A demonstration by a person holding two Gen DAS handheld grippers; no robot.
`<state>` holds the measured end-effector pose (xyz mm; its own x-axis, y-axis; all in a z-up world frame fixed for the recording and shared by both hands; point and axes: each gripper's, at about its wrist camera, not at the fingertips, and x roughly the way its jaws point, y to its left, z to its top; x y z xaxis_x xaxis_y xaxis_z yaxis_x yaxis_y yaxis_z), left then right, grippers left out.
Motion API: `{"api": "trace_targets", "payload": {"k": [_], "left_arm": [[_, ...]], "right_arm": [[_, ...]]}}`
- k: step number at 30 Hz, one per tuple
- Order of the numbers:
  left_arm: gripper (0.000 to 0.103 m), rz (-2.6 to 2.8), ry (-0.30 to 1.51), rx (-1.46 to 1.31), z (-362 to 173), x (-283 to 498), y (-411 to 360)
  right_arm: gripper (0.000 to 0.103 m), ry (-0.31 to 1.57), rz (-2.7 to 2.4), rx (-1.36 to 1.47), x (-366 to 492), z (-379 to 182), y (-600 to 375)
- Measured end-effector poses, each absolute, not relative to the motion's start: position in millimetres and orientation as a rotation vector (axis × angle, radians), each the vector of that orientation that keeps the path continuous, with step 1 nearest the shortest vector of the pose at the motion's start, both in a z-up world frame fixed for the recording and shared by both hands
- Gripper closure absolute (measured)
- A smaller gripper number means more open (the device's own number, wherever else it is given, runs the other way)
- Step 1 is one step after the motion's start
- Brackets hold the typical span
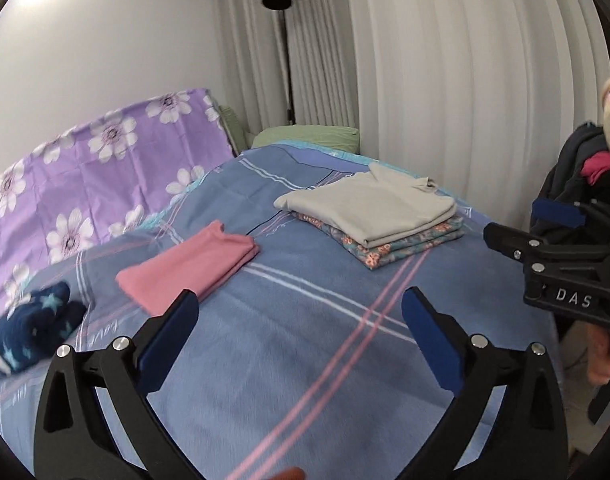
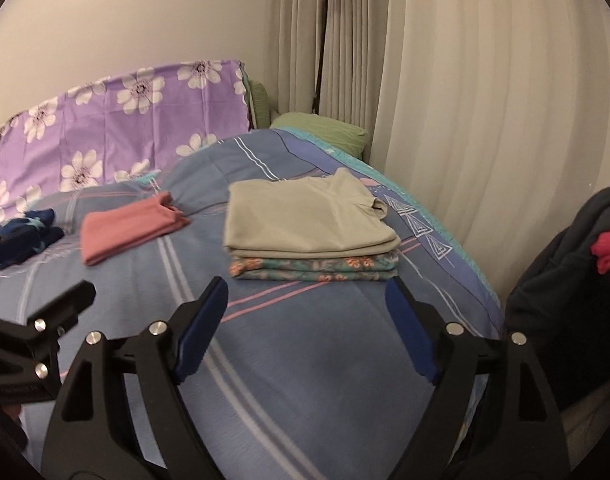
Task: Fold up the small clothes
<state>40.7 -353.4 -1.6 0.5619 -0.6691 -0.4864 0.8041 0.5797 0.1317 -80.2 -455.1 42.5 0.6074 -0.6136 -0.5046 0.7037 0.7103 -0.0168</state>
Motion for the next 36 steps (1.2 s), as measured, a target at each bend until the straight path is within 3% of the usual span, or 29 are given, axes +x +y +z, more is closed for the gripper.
{"api": "trace_targets", "payload": {"k": [10, 36], "left_arm": [[0.001, -0.826, 0.380, 0.299, 20, 13, -306], [0.001, -0.857, 0.373, 0.315, 23, -35, -269]], "right_arm": [[0.017, 0.487, -0.744, 0.184, -106, 63, -406], [0.015, 0.477, -0.735, 0.181, -133, 72, -373]]}}
